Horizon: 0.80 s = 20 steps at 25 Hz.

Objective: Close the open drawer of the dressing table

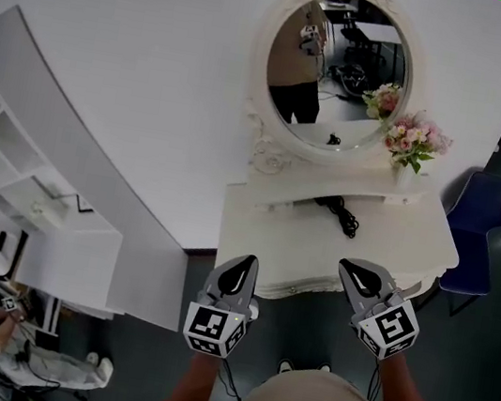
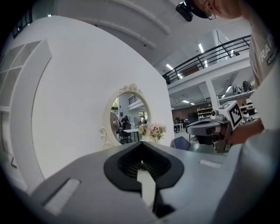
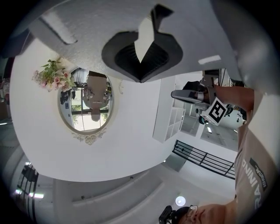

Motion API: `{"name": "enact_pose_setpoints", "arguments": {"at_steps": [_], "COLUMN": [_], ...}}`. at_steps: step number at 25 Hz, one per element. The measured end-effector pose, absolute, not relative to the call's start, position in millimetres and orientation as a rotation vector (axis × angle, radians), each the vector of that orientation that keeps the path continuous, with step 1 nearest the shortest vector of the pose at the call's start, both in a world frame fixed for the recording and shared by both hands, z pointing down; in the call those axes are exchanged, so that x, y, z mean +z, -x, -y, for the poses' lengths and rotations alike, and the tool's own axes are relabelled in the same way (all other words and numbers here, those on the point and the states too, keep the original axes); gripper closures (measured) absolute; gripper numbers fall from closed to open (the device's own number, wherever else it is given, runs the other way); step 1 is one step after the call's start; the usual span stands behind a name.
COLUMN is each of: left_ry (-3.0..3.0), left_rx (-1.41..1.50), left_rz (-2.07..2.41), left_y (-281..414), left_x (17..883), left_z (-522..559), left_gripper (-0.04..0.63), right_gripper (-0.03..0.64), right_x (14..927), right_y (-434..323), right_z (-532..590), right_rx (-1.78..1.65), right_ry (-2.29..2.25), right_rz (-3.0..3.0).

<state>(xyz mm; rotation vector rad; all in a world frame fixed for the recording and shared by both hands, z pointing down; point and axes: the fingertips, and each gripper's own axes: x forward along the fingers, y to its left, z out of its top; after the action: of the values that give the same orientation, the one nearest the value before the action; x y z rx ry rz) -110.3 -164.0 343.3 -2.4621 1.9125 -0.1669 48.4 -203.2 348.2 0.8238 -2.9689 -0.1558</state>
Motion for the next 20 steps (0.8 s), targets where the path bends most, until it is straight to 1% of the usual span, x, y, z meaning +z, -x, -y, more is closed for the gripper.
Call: {"name": "enact_pose_setpoints", "arguments": {"at_steps": [8, 11, 20], "left_ry": [2.502, 2.560, 2.592], "left_rx": [-0.204, -0.160, -0.098], "left_rz": [-1.883, -1.849, -1.892], "left_y": [98, 94, 111], "left_x": [363, 371, 379], "left_z": [163, 163, 167], "left_gripper": [0.578, 0.578, 0.577], "right_gripper": [0.614, 0.614, 0.615], "right_x": [359, 374, 377], "right_y": [-50, -49, -42], "right_z": [204, 204, 205], "right_rx": [-0.121, -0.097, -0.099], "right_ry": [-0.848, -0.854, -0.864], "right_rz": [2.953, 2.917, 2.898]}}
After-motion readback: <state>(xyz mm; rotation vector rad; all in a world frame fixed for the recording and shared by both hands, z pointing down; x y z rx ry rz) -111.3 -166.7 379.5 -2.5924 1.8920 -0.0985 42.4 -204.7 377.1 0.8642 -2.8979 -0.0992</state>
